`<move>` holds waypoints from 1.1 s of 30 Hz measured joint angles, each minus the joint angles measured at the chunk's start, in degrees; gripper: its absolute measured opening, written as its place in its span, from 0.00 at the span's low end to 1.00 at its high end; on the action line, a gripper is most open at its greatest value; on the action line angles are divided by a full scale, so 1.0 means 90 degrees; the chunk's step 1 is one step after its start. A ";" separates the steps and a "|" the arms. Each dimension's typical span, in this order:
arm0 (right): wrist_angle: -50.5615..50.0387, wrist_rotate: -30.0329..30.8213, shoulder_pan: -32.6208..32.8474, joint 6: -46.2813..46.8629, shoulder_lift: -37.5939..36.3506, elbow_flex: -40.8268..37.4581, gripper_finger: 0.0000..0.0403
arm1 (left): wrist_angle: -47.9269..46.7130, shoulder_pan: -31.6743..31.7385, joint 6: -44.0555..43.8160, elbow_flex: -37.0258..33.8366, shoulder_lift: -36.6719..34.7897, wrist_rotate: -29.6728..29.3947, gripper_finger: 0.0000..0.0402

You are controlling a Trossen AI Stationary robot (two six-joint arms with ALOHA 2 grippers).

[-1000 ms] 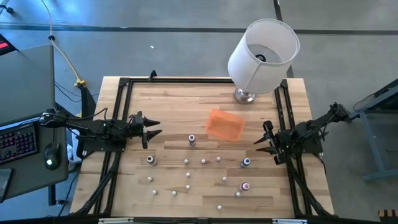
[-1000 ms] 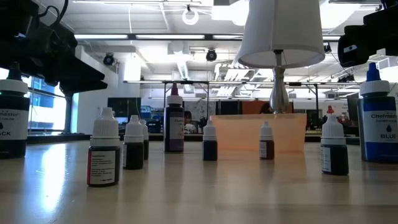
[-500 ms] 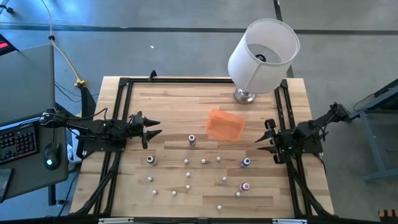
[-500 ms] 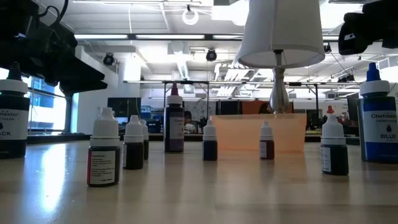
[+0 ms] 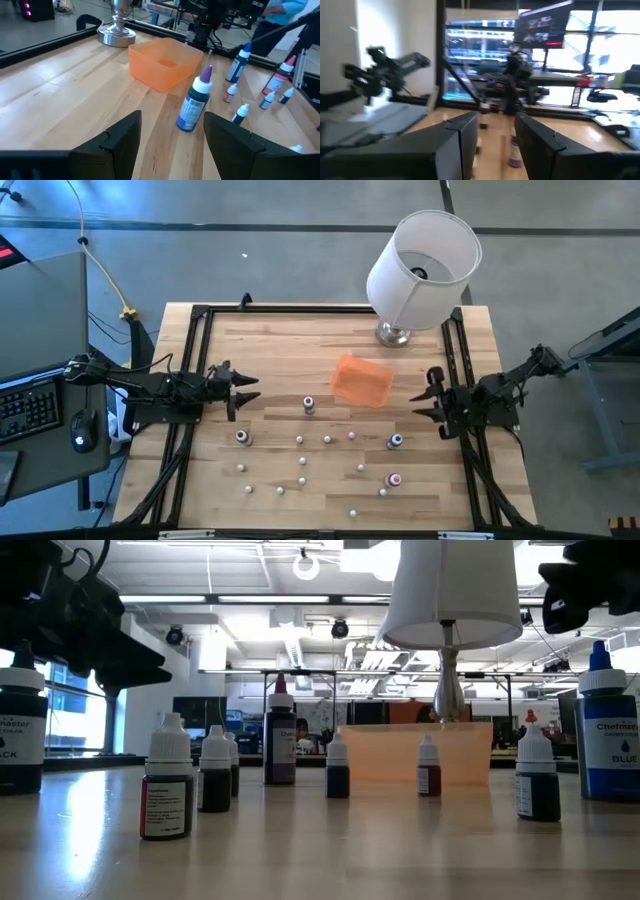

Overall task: Pick & Place food coloring
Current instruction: Put the large blue food coloring bottle into the orange container

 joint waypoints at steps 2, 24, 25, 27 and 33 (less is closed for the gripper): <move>0.0239 -0.0203 0.0000 0.0160 0.0167 0.0001 0.31 | 0.0023 0.0000 -0.0082 0.0000 0.0002 0.0011 0.53; 0.2722 -0.1167 0.0002 0.0948 0.4472 -0.0001 0.31 | 0.0108 0.0002 -0.0259 0.0000 0.0001 -0.0449 0.53; 0.2729 -0.1169 0.0002 0.0951 0.4566 -0.0001 0.31 | 0.0108 0.0002 -0.0260 0.0000 0.0002 -0.0457 0.53; 0.2738 -0.1308 0.0002 0.0941 0.4772 -0.0001 0.31 | 0.0107 0.0002 -0.0259 0.0000 0.0000 -0.0461 0.53; 0.2749 -0.1468 0.0005 0.0892 0.5292 -0.0001 0.31 | 0.0104 0.0002 -0.0281 0.0000 0.0000 -0.0461 0.53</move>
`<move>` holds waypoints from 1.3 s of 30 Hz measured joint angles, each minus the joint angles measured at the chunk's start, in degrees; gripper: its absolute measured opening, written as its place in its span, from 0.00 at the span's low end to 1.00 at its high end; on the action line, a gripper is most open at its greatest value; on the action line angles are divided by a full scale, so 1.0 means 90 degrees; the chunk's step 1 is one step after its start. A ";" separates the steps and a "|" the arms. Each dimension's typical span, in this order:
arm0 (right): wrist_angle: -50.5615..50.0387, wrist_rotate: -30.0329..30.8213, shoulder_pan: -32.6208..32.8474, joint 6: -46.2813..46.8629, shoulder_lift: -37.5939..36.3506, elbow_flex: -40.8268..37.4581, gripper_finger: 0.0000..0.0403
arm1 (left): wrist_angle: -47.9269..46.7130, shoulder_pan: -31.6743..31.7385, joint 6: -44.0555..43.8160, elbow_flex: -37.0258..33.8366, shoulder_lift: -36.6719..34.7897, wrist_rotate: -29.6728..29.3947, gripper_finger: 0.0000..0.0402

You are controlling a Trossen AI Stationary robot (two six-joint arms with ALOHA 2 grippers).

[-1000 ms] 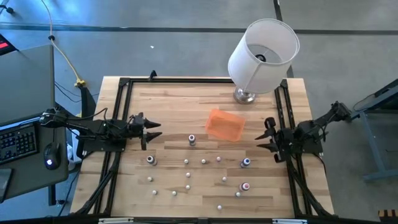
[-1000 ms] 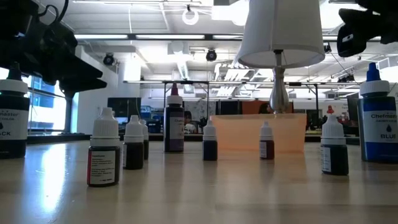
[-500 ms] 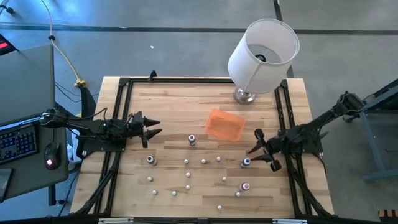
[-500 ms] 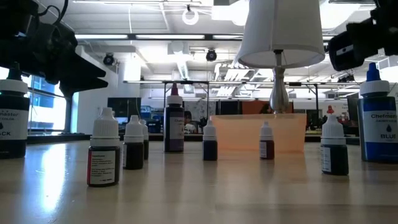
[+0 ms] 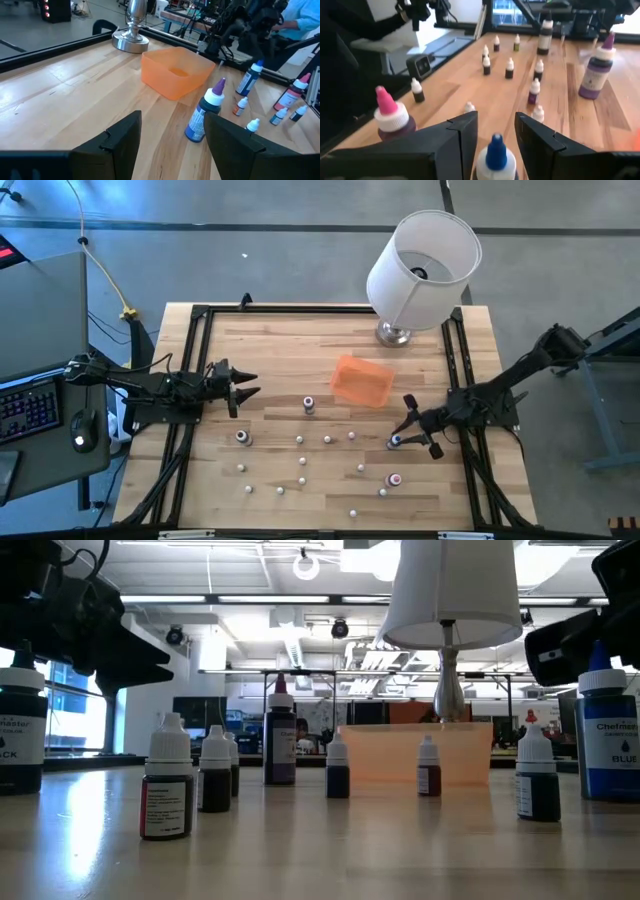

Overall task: Pick & Place food coloring
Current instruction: Put the large blue food coloring bottle into the orange container

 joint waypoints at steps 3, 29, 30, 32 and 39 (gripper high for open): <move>0.0000 0.0001 0.0000 0.0000 0.0191 0.0000 0.31 | 0.0000 0.0000 -0.0005 0.0000 0.0001 -0.0001 0.53; 0.2385 0.1824 -0.0002 -0.1153 0.0621 0.0249 0.11 | -0.0004 0.0000 -0.0342 0.0000 0.0000 -0.0005 0.53; 0.2607 0.2221 -0.0005 -0.1369 0.0617 0.0350 0.12 | -0.0002 0.0000 -0.0341 0.0000 0.0000 -0.0005 0.53; 0.2753 0.3208 -0.0029 -0.1832 0.0607 0.0549 0.13 | -0.0002 0.0000 -0.0342 0.0000 0.0000 -0.0005 0.53; 0.1417 0.5746 -0.0567 -0.1912 0.0612 0.0792 0.10 | -0.0005 0.0000 -0.0340 0.0000 0.0000 -0.0005 0.53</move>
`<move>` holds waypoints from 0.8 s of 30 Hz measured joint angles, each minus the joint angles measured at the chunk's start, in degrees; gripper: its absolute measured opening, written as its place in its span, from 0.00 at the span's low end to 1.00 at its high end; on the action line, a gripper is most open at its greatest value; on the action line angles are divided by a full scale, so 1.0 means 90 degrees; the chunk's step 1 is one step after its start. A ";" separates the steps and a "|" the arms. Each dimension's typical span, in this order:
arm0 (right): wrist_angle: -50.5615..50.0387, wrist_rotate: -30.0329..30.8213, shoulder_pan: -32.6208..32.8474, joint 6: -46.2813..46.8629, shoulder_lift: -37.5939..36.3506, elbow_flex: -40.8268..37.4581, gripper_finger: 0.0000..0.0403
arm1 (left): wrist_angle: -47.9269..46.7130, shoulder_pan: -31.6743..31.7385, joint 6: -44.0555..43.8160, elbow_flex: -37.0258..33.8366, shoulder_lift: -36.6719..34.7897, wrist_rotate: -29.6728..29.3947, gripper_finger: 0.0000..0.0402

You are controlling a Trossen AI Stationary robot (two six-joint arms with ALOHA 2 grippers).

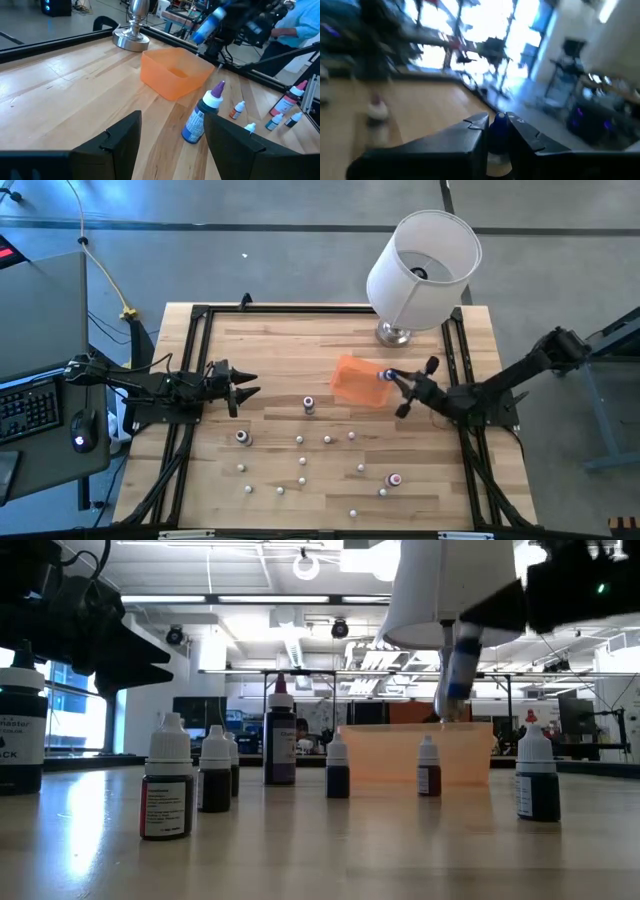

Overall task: Pick & Place food coloring
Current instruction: Put the large blue food coloring bottle into the orange container

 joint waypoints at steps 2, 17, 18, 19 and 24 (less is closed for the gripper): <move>-0.0695 -0.0121 -0.0218 0.0690 0.0001 0.0000 0.11 | 0.0000 0.0000 0.0002 0.0000 0.0001 0.0000 0.53; -0.2548 -0.0627 -0.1273 0.2354 0.0000 0.0000 0.15 | 0.0000 0.0000 0.0026 0.0000 0.0001 0.0000 0.53; -0.2574 -0.0708 -0.1338 0.2354 0.0000 0.0000 0.17 | 0.0000 0.0000 0.0027 0.0000 0.0002 -0.0002 0.53; -0.2596 -0.0795 -0.1401 0.2356 0.0000 0.0001 0.18 | 0.0002 0.0000 0.0029 0.0000 0.0000 0.0000 0.53; -0.2740 -0.1149 -0.1712 0.2555 0.0000 0.0002 0.22 | 0.0000 0.0000 0.0027 0.0000 0.0001 0.0000 0.53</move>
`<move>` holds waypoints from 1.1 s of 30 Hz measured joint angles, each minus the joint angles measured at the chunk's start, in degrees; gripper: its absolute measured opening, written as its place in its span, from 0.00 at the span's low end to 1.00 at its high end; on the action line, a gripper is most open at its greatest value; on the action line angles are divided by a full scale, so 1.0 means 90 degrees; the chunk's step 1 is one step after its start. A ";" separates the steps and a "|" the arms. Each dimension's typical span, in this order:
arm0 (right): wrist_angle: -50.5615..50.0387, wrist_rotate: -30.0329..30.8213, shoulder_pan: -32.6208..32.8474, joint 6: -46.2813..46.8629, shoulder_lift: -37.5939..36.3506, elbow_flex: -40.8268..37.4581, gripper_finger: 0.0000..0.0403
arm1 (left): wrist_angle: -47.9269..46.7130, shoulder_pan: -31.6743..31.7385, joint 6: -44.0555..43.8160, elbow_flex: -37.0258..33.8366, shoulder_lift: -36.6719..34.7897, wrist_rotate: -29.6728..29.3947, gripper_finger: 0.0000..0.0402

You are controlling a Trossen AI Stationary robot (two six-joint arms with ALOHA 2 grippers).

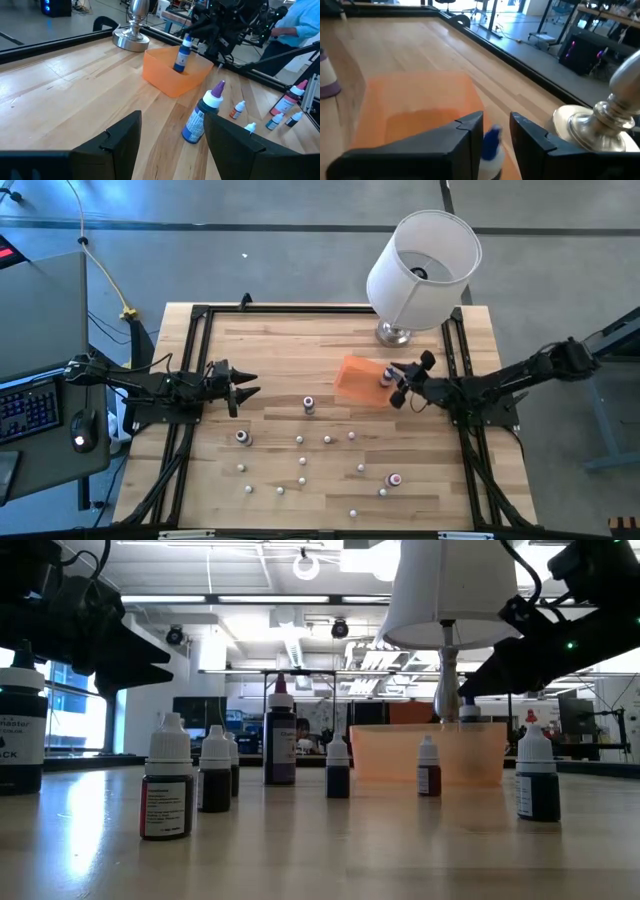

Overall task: Pick & Place food coloring
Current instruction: Put the large blue food coloring bottle into the orange container, then put the large pink food coloring bottle into the orange container

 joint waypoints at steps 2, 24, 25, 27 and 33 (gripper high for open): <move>-0.0019 -0.0066 -0.0111 0.0111 0.0000 0.0002 0.23 | 0.0000 0.0000 -0.0003 0.0000 -0.0001 0.0000 0.53; 0.2991 -0.5787 0.0510 -0.0722 -0.0389 0.0022 0.26 | 0.0000 0.0000 -0.0027 0.0000 -0.0001 0.0065 0.53; 0.2991 -0.6396 0.0618 -0.0520 -0.0389 0.0022 0.26 | 0.0000 0.0000 -0.0039 0.0000 -0.0001 0.0099 0.53; 0.2988 -0.7438 0.0863 -0.0179 -0.0389 0.0022 0.27 | 0.0000 0.0000 -0.0072 0.0000 0.0000 0.0117 0.53; 0.2644 -0.7001 0.1879 -0.0572 -0.0273 0.0022 0.27 | -0.0002 0.0000 -0.0515 0.0000 -0.0001 0.0119 0.53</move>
